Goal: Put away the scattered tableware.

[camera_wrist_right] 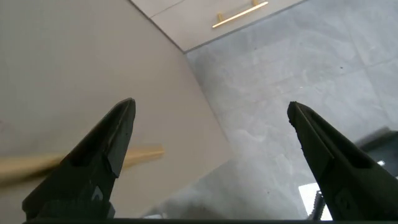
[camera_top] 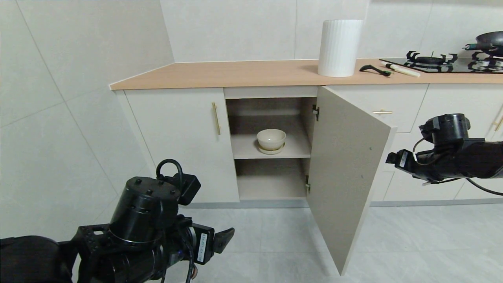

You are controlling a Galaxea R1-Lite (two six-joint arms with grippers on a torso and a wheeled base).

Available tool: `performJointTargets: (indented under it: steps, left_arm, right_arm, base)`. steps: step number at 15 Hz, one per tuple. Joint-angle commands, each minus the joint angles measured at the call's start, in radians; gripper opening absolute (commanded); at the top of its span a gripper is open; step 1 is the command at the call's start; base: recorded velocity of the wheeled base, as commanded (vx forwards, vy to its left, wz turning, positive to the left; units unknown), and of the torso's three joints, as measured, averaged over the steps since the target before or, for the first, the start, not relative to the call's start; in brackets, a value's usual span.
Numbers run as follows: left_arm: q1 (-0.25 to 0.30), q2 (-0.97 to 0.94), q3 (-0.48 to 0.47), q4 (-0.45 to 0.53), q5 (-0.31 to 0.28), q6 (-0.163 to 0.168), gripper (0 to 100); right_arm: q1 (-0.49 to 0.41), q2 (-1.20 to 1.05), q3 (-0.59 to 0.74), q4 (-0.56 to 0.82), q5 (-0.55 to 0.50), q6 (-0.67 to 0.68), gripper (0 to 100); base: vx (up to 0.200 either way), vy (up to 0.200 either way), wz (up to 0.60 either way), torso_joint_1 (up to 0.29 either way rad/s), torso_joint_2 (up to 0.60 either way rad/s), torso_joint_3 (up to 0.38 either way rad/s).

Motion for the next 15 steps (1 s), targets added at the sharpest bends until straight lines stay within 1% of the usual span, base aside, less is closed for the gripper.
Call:
performJointTargets:
  steps: [1, 5, 6, 8, 11, 15]
  left_arm:
    - [0.000, 0.000, -0.001, -0.001, 0.001, 0.000, 100]
    - [0.000, 0.000, -0.002, -0.002, 0.000, 0.000, 100]
    - [0.000, 0.001, -0.002, -0.002, 0.001, -0.001, 100]
    - [0.001, 0.011, -0.013, -0.001, 0.024, -0.001, 100]
    - [0.001, 0.018, -0.011, -0.001, 0.035, 0.000, 100]
    - [0.001, 0.015, -0.007, -0.001, 0.044, 0.000, 100]
  right_arm:
    - [0.044, 0.044, -0.019, -0.001, 0.001, 0.000, 100]
    - [0.158, 0.064, -0.036, -0.001, 0.003, -0.002, 100]
    - [0.171, 0.070, -0.041, -0.001, 0.003, -0.002, 100]
    - [0.259, 0.101, -0.064, -0.001, 0.001, -0.003, 100]
    - [0.302, 0.151, -0.136, -0.001, 0.000, 0.000, 100]
    - [0.336, 0.176, -0.142, -0.011, 0.001, 0.029, 100]
  base:
    - [0.000, 0.000, 0.00, 0.000, 0.00, 0.000]
    - [0.000, 0.000, 0.00, 0.000, 0.00, 0.000]
    - [0.000, 0.000, 0.00, 0.000, 0.00, 0.000]
    - [0.000, 0.000, 0.00, 0.000, 0.00, 0.000]
    - [0.000, 0.000, 0.00, 0.000, 0.00, 0.000]
    - [0.000, 0.000, 0.00, 0.000, 0.00, 0.000]
